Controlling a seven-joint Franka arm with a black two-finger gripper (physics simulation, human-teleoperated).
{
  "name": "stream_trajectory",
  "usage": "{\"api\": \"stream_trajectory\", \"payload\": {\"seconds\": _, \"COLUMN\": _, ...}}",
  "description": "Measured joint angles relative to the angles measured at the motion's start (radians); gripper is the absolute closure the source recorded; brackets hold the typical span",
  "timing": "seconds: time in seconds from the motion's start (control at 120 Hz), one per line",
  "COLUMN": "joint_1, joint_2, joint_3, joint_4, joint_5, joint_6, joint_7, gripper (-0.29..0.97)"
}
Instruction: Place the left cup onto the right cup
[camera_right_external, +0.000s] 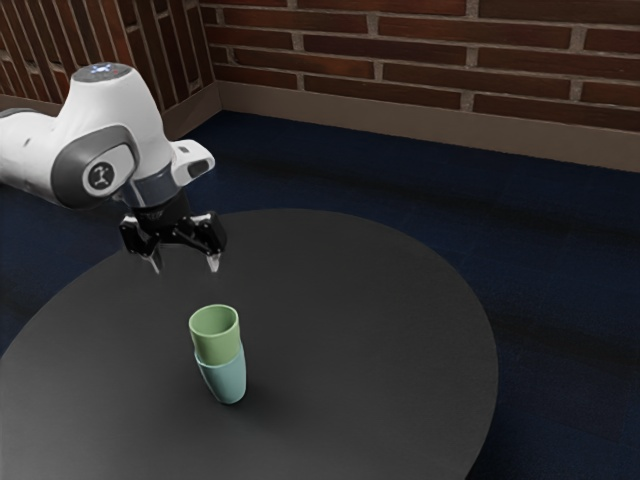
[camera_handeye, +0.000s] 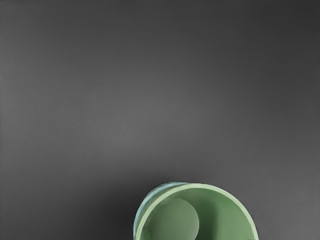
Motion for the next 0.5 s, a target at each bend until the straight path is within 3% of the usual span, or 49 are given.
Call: {"api": "stream_trajectory", "payload": {"seconds": 0.5, "joint_1": -0.004, "joint_2": 0.106, "joint_3": 0.001, "joint_4": 0.23, "joint_5": 0.051, "joint_6": -0.083, "joint_7": 0.098, "gripper": 0.0}}
